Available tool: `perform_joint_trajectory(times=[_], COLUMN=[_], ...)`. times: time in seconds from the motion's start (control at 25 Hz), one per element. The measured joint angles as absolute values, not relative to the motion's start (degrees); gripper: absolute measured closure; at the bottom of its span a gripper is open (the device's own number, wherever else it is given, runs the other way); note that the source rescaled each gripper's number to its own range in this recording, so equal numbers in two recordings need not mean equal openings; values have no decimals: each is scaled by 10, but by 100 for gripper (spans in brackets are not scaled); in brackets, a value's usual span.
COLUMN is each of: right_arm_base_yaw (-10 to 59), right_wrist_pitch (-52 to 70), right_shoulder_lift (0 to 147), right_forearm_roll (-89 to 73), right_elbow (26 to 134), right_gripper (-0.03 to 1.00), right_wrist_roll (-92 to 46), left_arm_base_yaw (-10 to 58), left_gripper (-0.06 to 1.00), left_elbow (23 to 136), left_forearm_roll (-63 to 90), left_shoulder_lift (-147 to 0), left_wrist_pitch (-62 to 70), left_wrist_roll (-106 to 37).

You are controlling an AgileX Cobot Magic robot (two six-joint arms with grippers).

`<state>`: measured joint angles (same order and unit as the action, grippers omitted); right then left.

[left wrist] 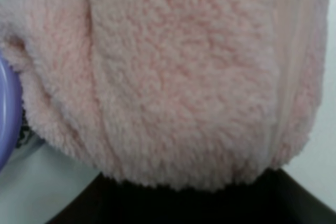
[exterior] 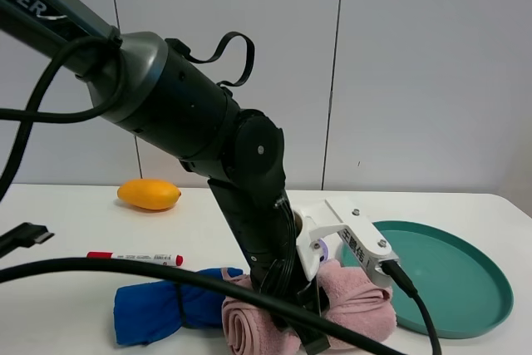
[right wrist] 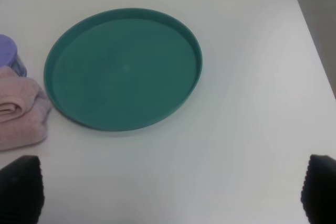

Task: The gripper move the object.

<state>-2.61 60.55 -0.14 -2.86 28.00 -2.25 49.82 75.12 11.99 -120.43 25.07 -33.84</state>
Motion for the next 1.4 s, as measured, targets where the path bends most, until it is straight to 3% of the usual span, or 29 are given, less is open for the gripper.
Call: perform_joint_trajectory(times=[0.16, 0.2, 0.28, 0.36, 0.4, 0.56, 1.08, 1.4], right_arm_base_yaw=[-26, -26, -26, -26, -26, -26, -26, -26], right_wrist_pitch=[605, 605, 605, 605, 605, 605, 605, 605], right_shoulder_lift=[-1, -1, -1, -1, -1, -1, -1, -1], right_forearm_roll=[-29, -29, -29, -29, -29, -29, -29, -29], right_elbow=[280, 280, 280, 280, 280, 280, 280, 280], right_gripper=[-3, -3, -3, -3, -3, -3, -3, -3], right_wrist_roll=[-23, -23, -23, -23, -23, -23, -23, -23], left_arm_base_yaw=[498, 498, 498, 498, 498, 498, 498, 498], left_gripper=[92, 83, 53, 35, 31, 27, 26, -3], left_elbow=[751, 751, 751, 751, 751, 751, 751, 751], left_forearm_roll=[120, 120, 120, 120, 120, 120, 120, 119], left_shoulder_lift=[-1204, -1204, -1204, -1202, -1202, -1201, -1125, -1031], left_wrist_pitch=[251, 251, 251, 251, 251, 251, 266, 274], left_wrist_roll=[-338, -335, -321, -305, -303, -295, -281, -239])
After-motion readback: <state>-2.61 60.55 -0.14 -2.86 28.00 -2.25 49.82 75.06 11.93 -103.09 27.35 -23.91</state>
